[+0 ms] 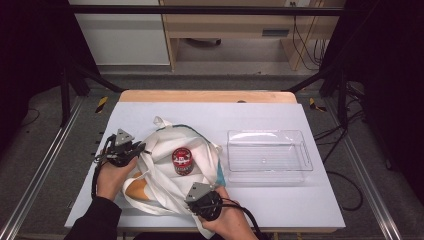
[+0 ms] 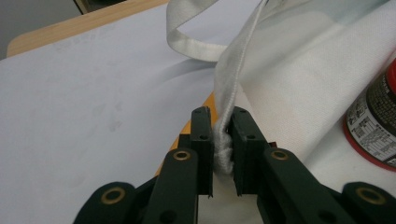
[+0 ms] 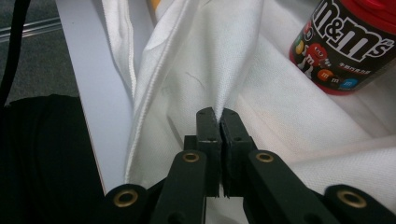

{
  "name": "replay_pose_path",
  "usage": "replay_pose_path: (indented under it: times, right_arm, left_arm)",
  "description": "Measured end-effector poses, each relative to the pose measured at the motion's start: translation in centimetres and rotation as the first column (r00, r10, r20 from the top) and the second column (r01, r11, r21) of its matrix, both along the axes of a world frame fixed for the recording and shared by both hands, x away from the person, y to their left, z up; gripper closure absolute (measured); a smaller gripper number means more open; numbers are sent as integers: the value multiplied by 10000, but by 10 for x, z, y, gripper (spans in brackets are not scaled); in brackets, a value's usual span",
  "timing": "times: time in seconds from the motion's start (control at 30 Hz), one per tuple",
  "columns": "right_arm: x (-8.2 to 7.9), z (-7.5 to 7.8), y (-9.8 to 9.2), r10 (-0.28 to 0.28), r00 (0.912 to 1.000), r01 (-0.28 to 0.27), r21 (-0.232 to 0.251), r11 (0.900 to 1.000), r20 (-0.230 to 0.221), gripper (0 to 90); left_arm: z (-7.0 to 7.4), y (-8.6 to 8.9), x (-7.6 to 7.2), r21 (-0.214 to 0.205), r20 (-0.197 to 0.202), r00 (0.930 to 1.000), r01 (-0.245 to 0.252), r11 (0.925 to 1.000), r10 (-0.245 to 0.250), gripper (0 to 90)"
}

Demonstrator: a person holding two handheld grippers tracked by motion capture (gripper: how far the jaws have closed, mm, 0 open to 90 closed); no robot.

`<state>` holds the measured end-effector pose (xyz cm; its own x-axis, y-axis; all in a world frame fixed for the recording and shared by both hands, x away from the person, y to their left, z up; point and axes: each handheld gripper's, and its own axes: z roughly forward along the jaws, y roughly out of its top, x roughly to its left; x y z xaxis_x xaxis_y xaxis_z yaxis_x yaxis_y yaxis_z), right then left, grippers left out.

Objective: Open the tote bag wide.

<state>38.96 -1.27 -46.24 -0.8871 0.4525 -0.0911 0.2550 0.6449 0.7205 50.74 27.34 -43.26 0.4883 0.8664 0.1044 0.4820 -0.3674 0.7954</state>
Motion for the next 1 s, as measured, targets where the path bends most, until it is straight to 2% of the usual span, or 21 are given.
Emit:
replay_pose_path:
  times: [0.33, 0.43, 0.5, 0.63, 0.77, 0.83, 1.0]
  right_arm:
    - [1, 17, -5, -95, 9999, 97, 445, 9990, -42, 686]
    - [1, 25, -10, -198, 9998, 195, 588, 9981, 40, 680]
    - [1, 32, -14, -274, 9996, 266, 757, 9968, 97, 681]
    - [1, 44, -20, -427, 9984, 396, 783, 9961, 382, 699]
    - [3, 56, -29, -520, 9960, 466, 734, 9962, 730, 787]
    - [5, 61, -35, -744, 9935, 680, 751, 9949, 866, 822]
    - [13, 62, -46, -1128, 9899, 1066, 737, 9916, 858, 868]
  left_arm:
    - [1, -1, -5, -1, 181, 9998, 42, 10000, -42, 810]
    - [2, -1, -6, -12, 206, 9998, 48, 10000, -48, 810]
    - [2, -1, -6, 12, 232, 9997, 49, 10000, -49, 810]
    - [3, -1, -7, 17, 260, 9997, 43, 10000, -44, 809]
    - [5, -2, -8, 44, 282, 9996, 52, 10000, -53, 810]
    - [6, -3, -8, 68, 313, 9995, 71, 10000, -73, 809]
    - [7, -3, -8, 103, 311, 9995, 91, 9999, -94, 809]
